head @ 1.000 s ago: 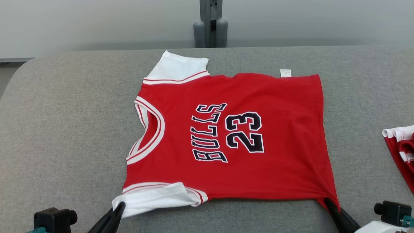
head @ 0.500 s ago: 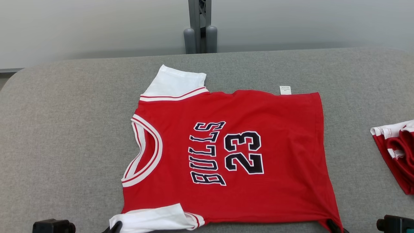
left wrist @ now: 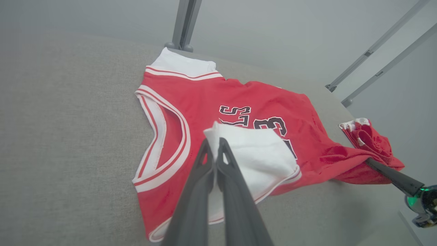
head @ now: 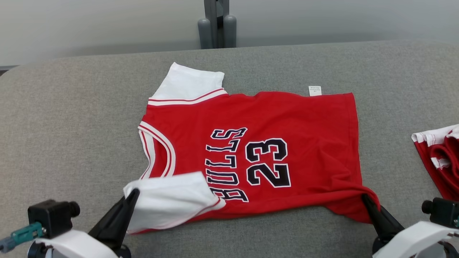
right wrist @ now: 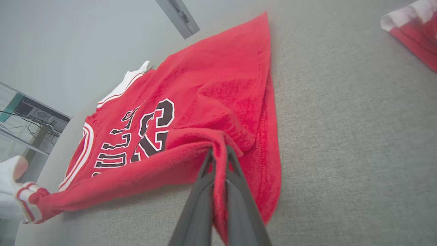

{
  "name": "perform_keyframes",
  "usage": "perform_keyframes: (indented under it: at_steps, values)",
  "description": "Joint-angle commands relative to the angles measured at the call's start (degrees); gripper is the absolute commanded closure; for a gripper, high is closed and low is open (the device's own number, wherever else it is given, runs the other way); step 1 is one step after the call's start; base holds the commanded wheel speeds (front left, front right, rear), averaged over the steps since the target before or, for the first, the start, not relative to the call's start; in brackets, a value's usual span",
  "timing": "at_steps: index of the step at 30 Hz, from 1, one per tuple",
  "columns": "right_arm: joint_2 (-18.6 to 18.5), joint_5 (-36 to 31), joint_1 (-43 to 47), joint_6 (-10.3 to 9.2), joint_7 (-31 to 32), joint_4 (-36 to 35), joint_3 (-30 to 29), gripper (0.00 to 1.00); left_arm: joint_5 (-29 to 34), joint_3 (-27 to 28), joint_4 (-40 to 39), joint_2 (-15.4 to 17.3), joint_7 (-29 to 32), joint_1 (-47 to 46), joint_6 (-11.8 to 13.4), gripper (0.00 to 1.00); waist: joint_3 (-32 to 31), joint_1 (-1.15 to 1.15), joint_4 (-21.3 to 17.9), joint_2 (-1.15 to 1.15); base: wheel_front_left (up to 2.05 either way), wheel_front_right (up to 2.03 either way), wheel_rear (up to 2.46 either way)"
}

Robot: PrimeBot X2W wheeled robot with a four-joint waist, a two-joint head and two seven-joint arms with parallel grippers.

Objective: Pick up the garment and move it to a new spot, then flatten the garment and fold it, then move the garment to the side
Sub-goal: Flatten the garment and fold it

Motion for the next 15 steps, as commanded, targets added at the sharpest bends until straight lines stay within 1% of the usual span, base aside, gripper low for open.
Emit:
perform_keyframes:
  at_steps: [1,10,11,15]
  values:
    - [0.0,0.6,-2.1,-0.02,-1.2,0.9,0.6,1.00,-0.6,0.1,1.7,-1.3,-1.5,-3.3,-1.4,1.00,0.7,0.00,-0.2,0.00,0.00,0.00,0.00]
    - [-0.5,0.0,-12.1,-0.02,-3.9,9.4,3.2,1.00,1.2,-1.2,14.3,-5.3,-6.2,-15.4,-5.2,1.00,3.7,0.00,-0.4,0.00,0.00,0.00,0.00]
    - [-0.5,0.0,-12.1,-0.02,-3.9,9.4,3.2,1.00,1.2,-1.2,14.3,-5.3,-6.2,-15.4,-5.2,1.00,3.7,0.00,-0.4,0.00,0.00,0.00,0.00]
    - [-1.6,-0.3,-15.7,-0.02,-4.0,13.9,4.7,1.00,1.4,-2.2,21.5,-6.7,-7.7,-20.1,-7.6,1.00,5.0,0.00,-0.5,0.00,0.00,0.00,0.00]
